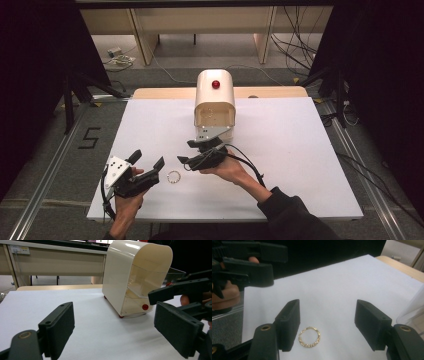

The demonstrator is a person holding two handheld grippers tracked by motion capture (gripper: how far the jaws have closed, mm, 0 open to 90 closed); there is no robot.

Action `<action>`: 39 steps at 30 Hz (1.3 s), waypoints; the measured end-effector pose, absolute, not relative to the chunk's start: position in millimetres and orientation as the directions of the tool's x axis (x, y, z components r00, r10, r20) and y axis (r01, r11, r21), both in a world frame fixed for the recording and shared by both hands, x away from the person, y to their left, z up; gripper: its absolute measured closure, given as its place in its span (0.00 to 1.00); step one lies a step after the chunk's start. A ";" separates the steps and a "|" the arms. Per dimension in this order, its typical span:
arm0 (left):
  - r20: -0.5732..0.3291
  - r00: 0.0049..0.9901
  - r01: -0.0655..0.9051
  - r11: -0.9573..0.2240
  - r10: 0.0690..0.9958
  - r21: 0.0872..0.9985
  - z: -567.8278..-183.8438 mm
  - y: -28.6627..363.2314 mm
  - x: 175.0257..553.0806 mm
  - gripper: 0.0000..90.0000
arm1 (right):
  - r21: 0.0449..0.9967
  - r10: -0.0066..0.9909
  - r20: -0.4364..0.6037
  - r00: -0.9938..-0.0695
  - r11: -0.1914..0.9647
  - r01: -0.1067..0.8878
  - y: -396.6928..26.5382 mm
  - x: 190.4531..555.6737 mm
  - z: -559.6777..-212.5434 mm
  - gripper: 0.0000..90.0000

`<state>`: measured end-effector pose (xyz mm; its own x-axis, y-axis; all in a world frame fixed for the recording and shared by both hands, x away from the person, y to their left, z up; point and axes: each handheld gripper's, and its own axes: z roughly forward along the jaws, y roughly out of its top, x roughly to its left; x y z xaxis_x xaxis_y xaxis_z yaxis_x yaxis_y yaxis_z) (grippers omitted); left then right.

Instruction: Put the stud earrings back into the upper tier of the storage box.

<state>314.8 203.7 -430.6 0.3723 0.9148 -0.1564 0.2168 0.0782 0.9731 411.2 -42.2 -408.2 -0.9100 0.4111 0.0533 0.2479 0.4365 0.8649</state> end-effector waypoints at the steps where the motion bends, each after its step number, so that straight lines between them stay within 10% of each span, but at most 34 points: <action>1: -0.157 0.372 0.216 0.079 0.915 0.973 -430.6 203.9 314.8 0.18 | 0.862 0.412 0.053 -0.910 0.441 0.250 -41.3 411.9 -409.8 0.42; 39: -0.161 0.373 0.217 0.083 0.914 0.973 -431.4 204.4 314.6 0.17 | 0.715 0.453 0.091 -0.887 0.590 0.375 -18.6 428.9 -458.5 0.41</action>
